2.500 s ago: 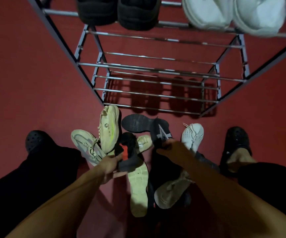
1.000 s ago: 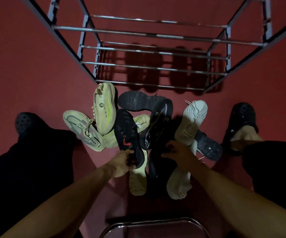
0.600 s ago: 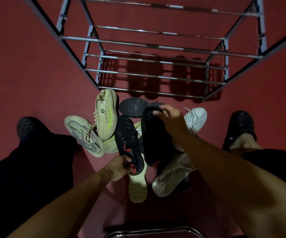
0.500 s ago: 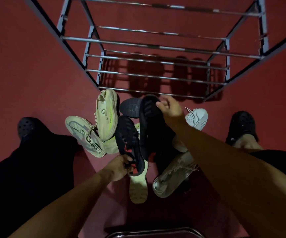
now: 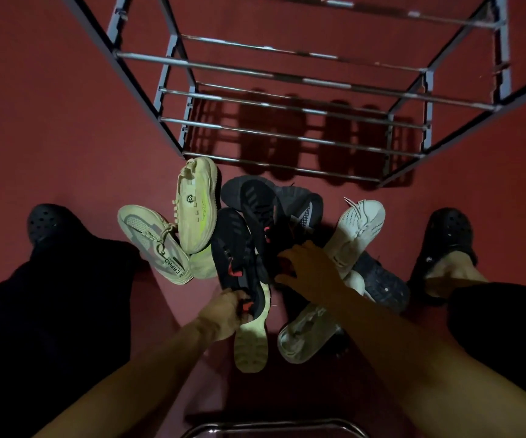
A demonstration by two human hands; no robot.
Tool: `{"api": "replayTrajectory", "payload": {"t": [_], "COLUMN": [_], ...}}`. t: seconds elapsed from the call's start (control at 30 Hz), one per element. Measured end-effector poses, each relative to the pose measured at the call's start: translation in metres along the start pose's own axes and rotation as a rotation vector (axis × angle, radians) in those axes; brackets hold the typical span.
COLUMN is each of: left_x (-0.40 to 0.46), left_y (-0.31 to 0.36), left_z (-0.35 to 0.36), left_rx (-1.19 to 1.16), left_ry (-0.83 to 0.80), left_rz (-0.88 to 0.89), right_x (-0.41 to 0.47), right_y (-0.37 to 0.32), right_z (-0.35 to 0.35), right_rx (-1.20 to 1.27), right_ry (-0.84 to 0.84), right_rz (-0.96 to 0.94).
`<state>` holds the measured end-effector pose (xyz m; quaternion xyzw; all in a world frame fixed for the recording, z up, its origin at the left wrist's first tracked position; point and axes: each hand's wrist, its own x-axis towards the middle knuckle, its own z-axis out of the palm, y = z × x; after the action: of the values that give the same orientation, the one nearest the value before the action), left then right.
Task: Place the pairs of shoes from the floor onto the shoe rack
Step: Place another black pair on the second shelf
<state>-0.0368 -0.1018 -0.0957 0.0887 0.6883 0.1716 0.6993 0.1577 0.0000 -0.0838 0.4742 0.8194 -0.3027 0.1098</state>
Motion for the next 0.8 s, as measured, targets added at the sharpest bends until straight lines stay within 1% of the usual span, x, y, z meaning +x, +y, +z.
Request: {"api": "replayTrajectory", "payload": {"t": [0.03, 0.07, 0.1, 0.13, 0.17, 0.2, 0.23, 0.27, 0.3, 0.4, 0.47, 0.5, 0.57, 0.63, 0.67, 0.73, 0.8], "left_x": [0.001, 0.005, 0.004, 0.003, -0.003, -0.002, -0.005, -0.007, -0.018, -0.034, -0.054, -0.065, -0.088, -0.112, -0.124, -0.15, -0.173], "left_y": [-0.004, -0.007, -0.006, -0.004, 0.0, -0.001, -0.003, 0.0, 0.006, 0.022, 0.042, 0.052, 0.073, 0.092, 0.1, 0.117, 0.131], "left_z": [-0.008, -0.011, -0.013, -0.013, -0.012, -0.014, -0.019, -0.025, -0.027, -0.04, -0.043, -0.046, -0.051, -0.051, -0.049, -0.04, -0.034], "left_rx": [0.102, 0.362, 0.468, 0.558, 0.709, 0.937, 0.899, 1.015, 1.075, 0.985, 0.943, 0.942, 0.928, 0.938, 0.95, 0.948, 0.902], "left_ry": [-0.003, 0.034, 0.087, 0.078, 0.053, 0.082, 0.107, 0.139, 0.118, 0.03, 0.079, 0.099, 0.097, 0.086, 0.078, 0.021, -0.014], "left_rz": [0.02, 0.082, 0.13, 0.144, 0.236, 0.395, 0.464, 0.572, 0.64, 0.71, 0.737, 0.732, 0.716, 0.726, 0.738, 0.753, 0.766], "right_x": [0.0, 0.0, 0.0, 0.001, 0.002, 0.004, 0.007, 0.009, 0.01, 0.001, -0.01, -0.016, -0.024, -0.03, -0.035, -0.047, -0.059], "right_y": [-0.001, -0.002, -0.003, -0.004, -0.006, -0.009, -0.014, -0.018, -0.022, -0.027, -0.028, -0.029, -0.039, -0.054, -0.062, -0.076, -0.088], "right_z": [0.0, 0.0, 0.001, 0.001, 0.0, -0.003, -0.008, -0.014, -0.021, -0.042, -0.055, -0.062, -0.083, -0.109, -0.121, -0.144, -0.164], "right_rx": [-0.026, -0.04, -0.063, -0.089, -0.105, -0.111, -0.107, -0.083, -0.038, 0.173, 0.243, 0.287, 0.383, 0.4, 0.397, 0.445, 0.508], "right_ry": [0.012, 0.03, 0.067, 0.126, 0.186, 0.224, 0.243, 0.24, 0.239, 0.269, 0.336, 0.338, 0.243, 0.15, 0.139, 0.134, 0.04], "right_rz": [-0.029, -0.057, -0.094, -0.142, -0.195, -0.249, -0.296, -0.321, -0.321, -0.184, -0.132, -0.137, -0.141, -0.054, -0.024, -0.039, -0.03]}}
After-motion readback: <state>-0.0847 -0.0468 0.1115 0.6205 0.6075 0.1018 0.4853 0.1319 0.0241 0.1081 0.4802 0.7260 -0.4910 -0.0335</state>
